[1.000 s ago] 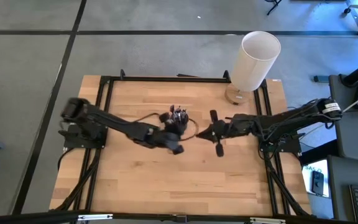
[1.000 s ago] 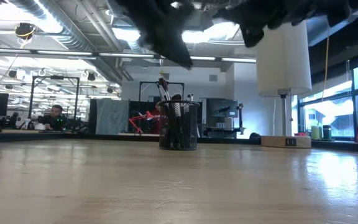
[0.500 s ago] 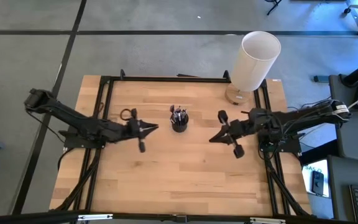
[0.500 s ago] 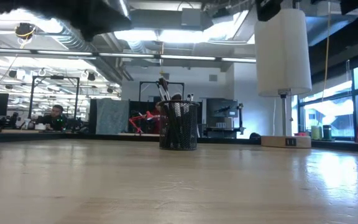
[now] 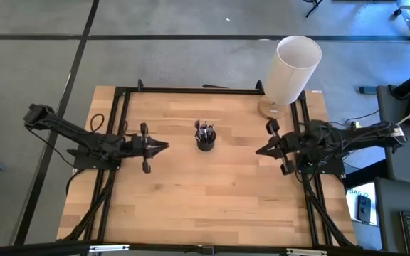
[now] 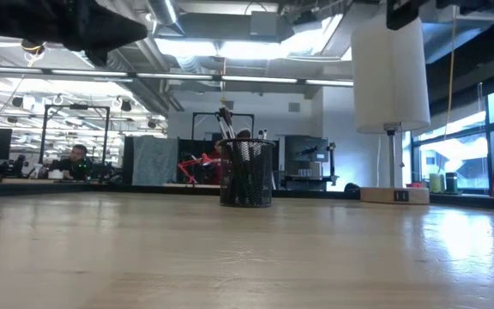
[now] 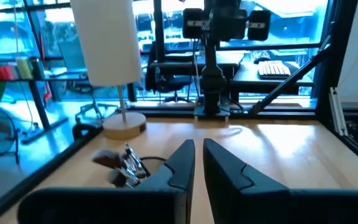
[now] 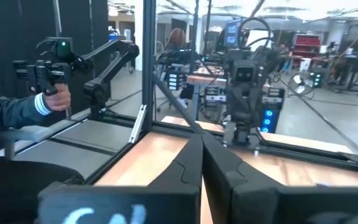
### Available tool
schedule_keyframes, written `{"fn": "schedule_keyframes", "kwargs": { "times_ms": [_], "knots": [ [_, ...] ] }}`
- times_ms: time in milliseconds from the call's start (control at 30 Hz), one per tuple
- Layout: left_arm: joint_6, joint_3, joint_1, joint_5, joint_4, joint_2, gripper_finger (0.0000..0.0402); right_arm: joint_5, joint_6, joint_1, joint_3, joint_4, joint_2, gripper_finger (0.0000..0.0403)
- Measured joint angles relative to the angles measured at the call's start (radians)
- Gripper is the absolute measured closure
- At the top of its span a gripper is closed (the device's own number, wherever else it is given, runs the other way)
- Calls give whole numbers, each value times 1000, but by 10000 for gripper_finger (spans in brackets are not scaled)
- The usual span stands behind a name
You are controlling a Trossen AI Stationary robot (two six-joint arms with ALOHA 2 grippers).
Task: Sort items
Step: Return to Home Position
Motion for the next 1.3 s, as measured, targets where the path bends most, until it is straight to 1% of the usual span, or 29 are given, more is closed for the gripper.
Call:
{"fn": "schedule_keyframes", "kwargs": {
  "times_ms": [67,200,433,500,600,667,833,967,1167,1233,1300],
  "knots": [
    [20,-1,2,3,-13,-24,373,0,1,-8,-3,-47,-40,393],
    [49,-1,10,41,-23,-54,373,0,39,-24,-4,-147,-107,393],
    [50,-1,13,84,-23,-61,373,1,52,-36,-4,-266,-198,393],
    [61,-1,13,126,-27,-60,373,-9,54,-36,-9,-284,-211,393],
    [83,-1,13,222,-25,-60,373,-72,43,-36,-54,-241,-222,393],
    [92,-1,13,248,-23,-60,373,-77,22,-37,-77,-223,-230,393],
    [106,-1,13,228,-23,-60,373,-68,33,-72,-98,-219,-262,393],
    [126,-1,13,198,-23,-64,373,-94,56,-85,-99,-291,-310,393],
    [136,-1,13,205,-29,-70,373,-112,66,-84,-105,-343,-392,393],
    [132,-1,13,206,-36,-69,373,-113,53,-85,-149,-337,-426,393],
    [128,-1,13,206,-37,-69,373,-112,60,-89,-209,-285,-458,393]
  ]
}}
